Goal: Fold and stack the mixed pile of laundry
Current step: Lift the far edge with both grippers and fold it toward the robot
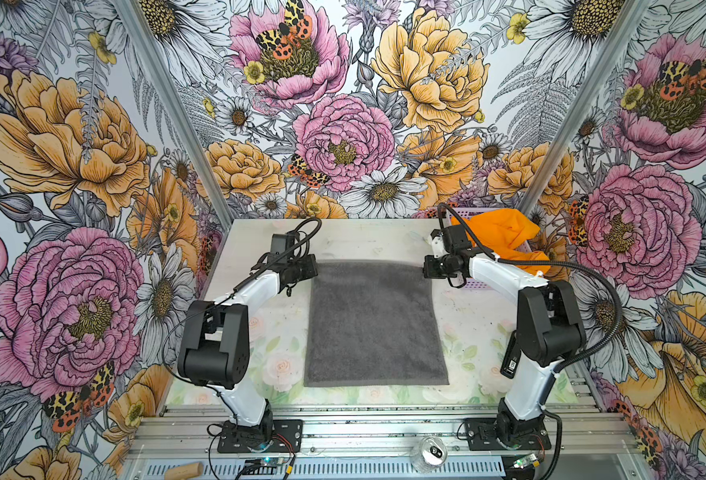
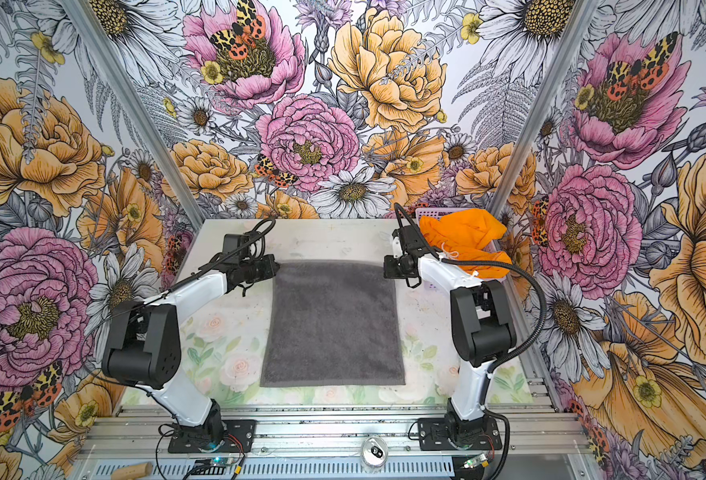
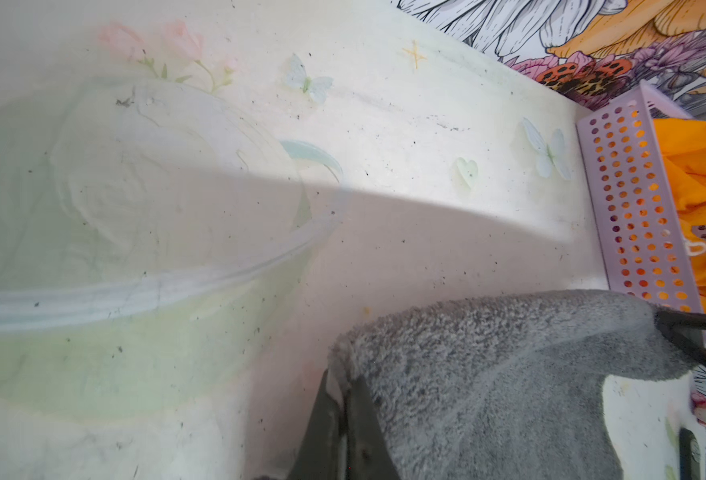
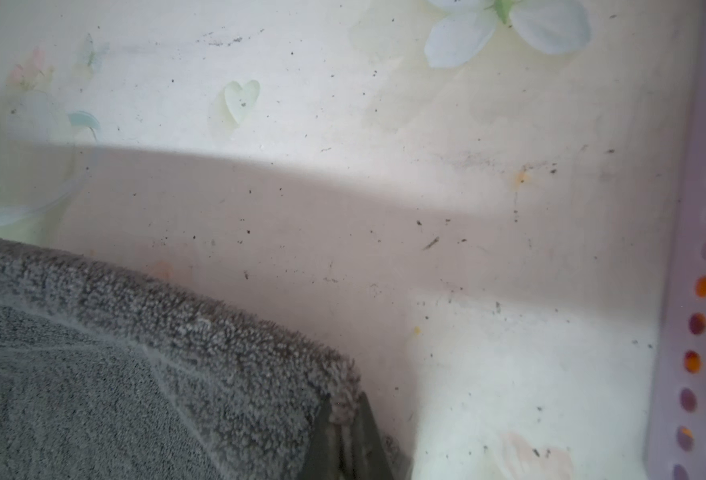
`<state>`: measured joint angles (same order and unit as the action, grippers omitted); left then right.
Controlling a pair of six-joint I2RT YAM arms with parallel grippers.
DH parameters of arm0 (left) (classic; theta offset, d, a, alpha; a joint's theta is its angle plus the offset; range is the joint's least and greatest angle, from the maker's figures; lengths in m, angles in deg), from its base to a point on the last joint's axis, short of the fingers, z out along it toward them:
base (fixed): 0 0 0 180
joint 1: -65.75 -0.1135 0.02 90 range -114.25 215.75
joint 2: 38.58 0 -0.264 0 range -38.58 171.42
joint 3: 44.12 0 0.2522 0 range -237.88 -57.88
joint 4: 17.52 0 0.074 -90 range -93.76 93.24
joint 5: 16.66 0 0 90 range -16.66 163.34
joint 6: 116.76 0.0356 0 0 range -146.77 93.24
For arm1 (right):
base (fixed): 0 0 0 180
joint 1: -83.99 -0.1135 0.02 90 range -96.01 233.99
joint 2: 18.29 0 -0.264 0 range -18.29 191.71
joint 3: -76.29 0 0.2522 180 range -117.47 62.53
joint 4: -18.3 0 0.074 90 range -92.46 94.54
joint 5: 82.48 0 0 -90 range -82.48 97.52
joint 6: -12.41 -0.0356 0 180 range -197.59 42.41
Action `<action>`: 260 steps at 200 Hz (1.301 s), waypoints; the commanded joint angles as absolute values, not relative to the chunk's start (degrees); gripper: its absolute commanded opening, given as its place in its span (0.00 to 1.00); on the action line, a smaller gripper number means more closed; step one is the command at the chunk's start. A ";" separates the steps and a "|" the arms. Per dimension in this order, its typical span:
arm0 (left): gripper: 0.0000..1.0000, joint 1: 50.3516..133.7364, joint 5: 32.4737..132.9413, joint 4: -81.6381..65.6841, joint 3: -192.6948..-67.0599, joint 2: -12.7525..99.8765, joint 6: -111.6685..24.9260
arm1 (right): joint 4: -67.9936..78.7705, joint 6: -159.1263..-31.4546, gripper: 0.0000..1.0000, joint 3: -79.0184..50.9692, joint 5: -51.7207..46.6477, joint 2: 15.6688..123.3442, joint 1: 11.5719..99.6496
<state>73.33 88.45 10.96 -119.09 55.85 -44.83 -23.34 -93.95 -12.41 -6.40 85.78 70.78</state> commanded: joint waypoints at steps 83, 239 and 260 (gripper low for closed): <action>0.00 73.38 89.82 24.87 -104.02 31.00 -46.11 | -28.42 -96.66 0.00 5.94 -13.35 61.57 70.28; 0.00 83.55 78.72 40.10 -93.23 15.28 -66.19 | -33.69 -106.86 0.00 23.13 -16.75 49.00 63.86; 0.00 84.72 75.88 41.51 -92.16 13.23 -68.35 | -34.29 -109.23 0.00 25.04 -14.27 48.14 63.76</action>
<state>83.54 81.22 38.39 -93.38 15.48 -64.11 -33.07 -105.78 23.31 -16.95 49.28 64.03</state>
